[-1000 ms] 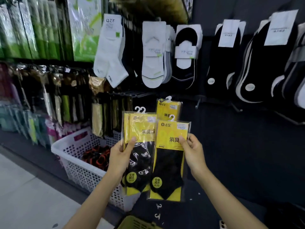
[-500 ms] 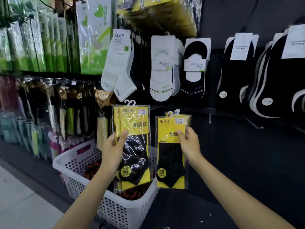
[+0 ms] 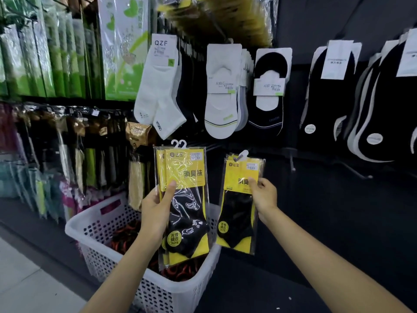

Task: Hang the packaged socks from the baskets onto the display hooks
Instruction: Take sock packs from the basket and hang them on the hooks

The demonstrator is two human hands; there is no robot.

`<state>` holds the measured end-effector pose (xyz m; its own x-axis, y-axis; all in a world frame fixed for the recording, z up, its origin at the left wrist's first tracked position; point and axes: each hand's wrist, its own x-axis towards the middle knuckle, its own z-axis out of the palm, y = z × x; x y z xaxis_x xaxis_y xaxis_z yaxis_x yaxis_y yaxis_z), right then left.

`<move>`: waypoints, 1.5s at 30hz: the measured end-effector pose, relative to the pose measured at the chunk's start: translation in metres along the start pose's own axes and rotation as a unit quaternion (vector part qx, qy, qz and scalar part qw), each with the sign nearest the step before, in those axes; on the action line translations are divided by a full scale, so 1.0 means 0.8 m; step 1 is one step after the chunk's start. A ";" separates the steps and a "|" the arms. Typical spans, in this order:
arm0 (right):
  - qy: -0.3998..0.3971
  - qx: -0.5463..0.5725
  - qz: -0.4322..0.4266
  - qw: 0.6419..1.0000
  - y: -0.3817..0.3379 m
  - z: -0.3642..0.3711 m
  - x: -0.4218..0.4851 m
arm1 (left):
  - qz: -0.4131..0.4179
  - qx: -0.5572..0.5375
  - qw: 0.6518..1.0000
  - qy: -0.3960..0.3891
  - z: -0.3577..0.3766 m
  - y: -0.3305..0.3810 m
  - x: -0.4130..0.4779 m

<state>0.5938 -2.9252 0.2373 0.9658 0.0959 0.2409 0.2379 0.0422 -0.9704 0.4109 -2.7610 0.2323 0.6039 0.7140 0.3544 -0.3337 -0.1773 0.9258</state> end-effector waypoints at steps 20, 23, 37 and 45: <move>-0.213 0.040 0.001 0.976 -0.042 -0.022 -0.094 | -0.019 -0.002 0.998 -0.054 0.039 0.007 -0.044; -0.188 0.045 0.001 0.981 -0.043 -0.026 -0.103 | -0.016 -0.003 0.998 -0.066 0.048 0.015 -0.053; -0.082 0.059 -0.032 0.994 -0.055 -0.050 -0.071 | 0.023 0.058 0.998 0.004 0.012 0.033 -0.021; -0.051 0.012 0.003 0.999 -0.039 -0.015 -0.039 | 0.035 0.071 0.997 0.023 0.006 0.027 -0.006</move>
<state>0.5575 -2.9417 0.2596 0.9513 0.1964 0.2374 0.2287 0.0660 -0.9712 0.4043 -2.7716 0.2515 0.5475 0.7268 0.4147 -0.2662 -0.3186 0.9097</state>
